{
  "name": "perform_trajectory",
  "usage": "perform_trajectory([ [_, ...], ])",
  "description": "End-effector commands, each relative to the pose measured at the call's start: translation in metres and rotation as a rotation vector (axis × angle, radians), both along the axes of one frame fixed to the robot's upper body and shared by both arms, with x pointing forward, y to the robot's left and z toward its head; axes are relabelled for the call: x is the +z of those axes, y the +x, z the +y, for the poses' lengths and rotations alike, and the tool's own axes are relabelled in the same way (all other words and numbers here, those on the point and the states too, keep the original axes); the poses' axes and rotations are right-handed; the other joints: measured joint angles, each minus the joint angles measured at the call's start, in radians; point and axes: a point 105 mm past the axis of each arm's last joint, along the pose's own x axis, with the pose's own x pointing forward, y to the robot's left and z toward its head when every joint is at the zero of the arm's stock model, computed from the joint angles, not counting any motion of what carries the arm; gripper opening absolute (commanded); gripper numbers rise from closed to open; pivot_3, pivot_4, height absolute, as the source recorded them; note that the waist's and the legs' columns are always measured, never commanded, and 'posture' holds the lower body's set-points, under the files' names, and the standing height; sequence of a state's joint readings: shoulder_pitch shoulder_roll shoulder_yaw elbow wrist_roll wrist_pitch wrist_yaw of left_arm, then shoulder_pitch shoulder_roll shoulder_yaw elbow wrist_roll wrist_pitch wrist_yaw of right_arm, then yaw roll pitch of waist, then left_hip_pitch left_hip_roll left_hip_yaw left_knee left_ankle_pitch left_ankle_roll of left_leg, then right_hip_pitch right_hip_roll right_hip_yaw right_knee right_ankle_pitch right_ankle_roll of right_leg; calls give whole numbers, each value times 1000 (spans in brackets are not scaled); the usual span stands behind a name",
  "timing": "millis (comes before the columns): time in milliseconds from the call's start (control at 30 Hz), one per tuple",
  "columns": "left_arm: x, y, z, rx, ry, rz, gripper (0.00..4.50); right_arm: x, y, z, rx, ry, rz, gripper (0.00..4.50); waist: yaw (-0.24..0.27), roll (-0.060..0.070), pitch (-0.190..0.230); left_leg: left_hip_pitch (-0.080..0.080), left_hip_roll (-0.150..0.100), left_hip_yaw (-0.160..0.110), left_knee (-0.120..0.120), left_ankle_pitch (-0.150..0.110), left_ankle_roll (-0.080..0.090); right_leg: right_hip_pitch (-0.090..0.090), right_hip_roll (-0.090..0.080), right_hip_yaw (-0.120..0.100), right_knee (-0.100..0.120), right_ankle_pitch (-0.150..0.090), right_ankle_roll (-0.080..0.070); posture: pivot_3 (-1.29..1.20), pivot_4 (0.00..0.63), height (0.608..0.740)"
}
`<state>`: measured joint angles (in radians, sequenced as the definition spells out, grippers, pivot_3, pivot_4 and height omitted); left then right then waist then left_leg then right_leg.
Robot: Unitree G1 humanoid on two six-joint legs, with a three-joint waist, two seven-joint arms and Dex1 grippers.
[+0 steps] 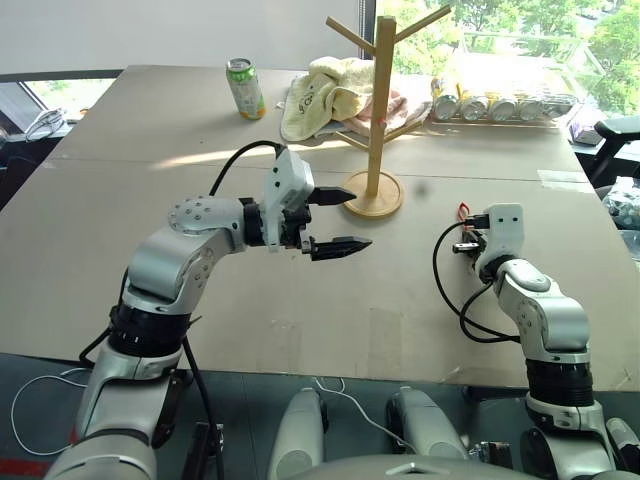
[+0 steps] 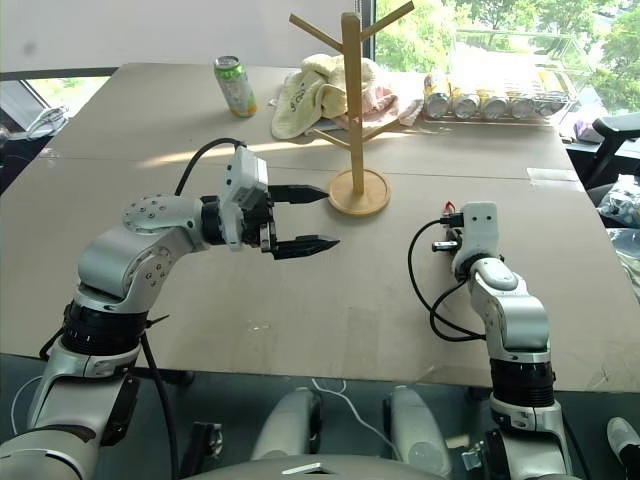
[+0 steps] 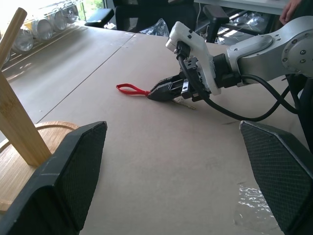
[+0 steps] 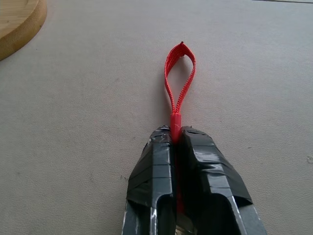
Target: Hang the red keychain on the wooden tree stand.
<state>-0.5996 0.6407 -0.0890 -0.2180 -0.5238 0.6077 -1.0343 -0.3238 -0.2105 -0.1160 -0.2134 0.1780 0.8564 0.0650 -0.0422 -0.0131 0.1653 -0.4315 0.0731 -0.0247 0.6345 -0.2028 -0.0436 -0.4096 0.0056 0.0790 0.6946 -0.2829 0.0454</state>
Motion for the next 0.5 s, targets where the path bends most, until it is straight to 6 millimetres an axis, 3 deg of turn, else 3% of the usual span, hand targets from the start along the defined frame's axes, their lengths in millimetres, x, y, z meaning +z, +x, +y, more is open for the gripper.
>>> perform_trajectory([
  [33,12,-2,0,3,-26,-50,4500,3,-2,6,51,-17,-18,56,0,0,0,0,0,0,0,0,0,0,0,0,0,0,0,0,150,732],
  [133,22,-3,7,39,-79,-51,4500,34,-7,29,208,-22,-149,56,-2,0,0,0,0,0,0,0,0,0,0,0,0,0,0,0,150,732],
  [267,28,-16,18,77,-139,-27,4500,68,-28,51,420,-88,-300,56,-3,1,1,-1,0,0,-1,0,0,-2,0,1,0,0,0,0,150,732],
  [367,31,-23,22,93,-164,-7,4500,82,-38,58,489,-104,-378,56,0,0,2,-1,0,0,-1,0,0,-1,0,0,0,0,0,0,150,732],
  [500,54,-34,36,158,-332,51,4500,114,-53,73,579,-117,-561,56,1,-2,4,-1,0,-1,0,0,0,-1,0,-1,0,0,1,0,150,732],
])
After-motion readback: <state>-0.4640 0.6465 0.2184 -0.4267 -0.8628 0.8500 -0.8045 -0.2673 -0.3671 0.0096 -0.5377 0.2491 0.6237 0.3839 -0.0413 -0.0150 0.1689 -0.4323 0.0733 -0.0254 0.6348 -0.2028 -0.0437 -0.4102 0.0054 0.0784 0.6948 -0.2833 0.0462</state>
